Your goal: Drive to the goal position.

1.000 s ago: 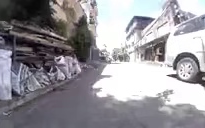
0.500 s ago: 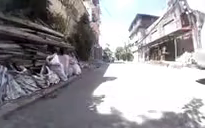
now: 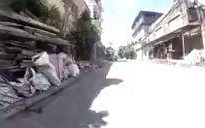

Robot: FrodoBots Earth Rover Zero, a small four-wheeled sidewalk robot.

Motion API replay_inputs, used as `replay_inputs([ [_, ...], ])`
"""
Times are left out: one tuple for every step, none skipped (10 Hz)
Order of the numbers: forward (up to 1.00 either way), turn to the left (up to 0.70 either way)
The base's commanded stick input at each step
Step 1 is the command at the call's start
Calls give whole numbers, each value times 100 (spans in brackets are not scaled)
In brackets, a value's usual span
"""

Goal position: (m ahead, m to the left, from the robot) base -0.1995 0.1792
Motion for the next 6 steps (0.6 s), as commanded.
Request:
replay_inputs([
  [100,-38],
  [100,-17],
  [100,1],
  [100,6],
  [100,0],
  [100,0],
])
